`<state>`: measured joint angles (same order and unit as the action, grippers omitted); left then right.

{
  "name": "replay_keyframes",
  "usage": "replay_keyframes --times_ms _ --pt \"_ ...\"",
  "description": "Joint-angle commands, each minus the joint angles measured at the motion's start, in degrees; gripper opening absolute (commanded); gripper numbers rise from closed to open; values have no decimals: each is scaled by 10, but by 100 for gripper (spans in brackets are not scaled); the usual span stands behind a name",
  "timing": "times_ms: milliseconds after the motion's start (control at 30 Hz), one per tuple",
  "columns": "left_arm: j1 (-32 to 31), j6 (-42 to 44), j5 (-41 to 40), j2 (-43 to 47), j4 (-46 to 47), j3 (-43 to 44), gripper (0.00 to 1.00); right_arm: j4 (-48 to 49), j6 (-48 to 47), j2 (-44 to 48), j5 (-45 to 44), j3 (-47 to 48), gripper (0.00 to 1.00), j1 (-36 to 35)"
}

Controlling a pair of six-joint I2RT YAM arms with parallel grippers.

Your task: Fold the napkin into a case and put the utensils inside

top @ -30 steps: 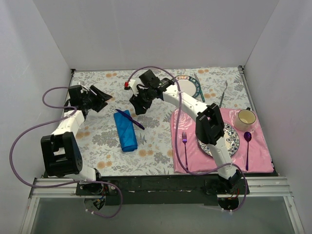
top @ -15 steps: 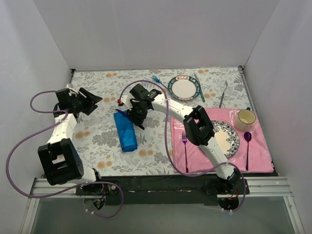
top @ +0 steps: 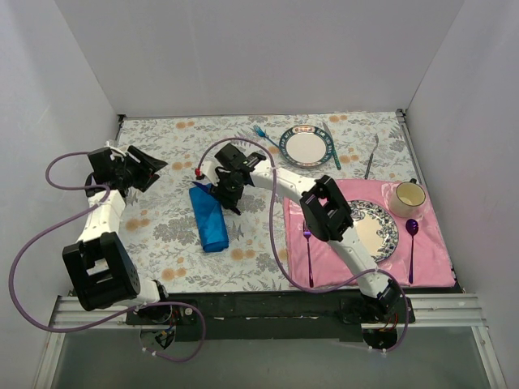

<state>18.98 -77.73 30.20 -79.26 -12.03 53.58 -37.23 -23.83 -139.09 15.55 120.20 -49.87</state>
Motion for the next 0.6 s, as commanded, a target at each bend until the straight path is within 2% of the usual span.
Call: replay_keyframes --times_ms 0,133,233,333,433,467,500,567 --pt "9 11 12 28 -4 -7 57 21 -1 -19 -6 12 49 -6" --pt "13 12 14 31 -6 -10 57 25 -2 -31 -11 25 50 -5" --pt "17 14 16 32 -11 -12 57 31 -2 -36 -14 25 46 -5" --pt "21 15 16 31 -12 -11 57 36 -6 -43 -17 23 36 -6" --pt "24 16 20 24 -13 -10 57 38 -7 -46 -18 22 21 -6" --pt "24 18 21 23 -17 -8 57 38 -6 -47 -18 22 9 -6" --pt "24 19 22 20 -18 -4 57 37 -4 -47 -18 23 2 -5" --pt "24 21 25 18 -18 -1 57 37 6 -46 -21 27 1 -5"
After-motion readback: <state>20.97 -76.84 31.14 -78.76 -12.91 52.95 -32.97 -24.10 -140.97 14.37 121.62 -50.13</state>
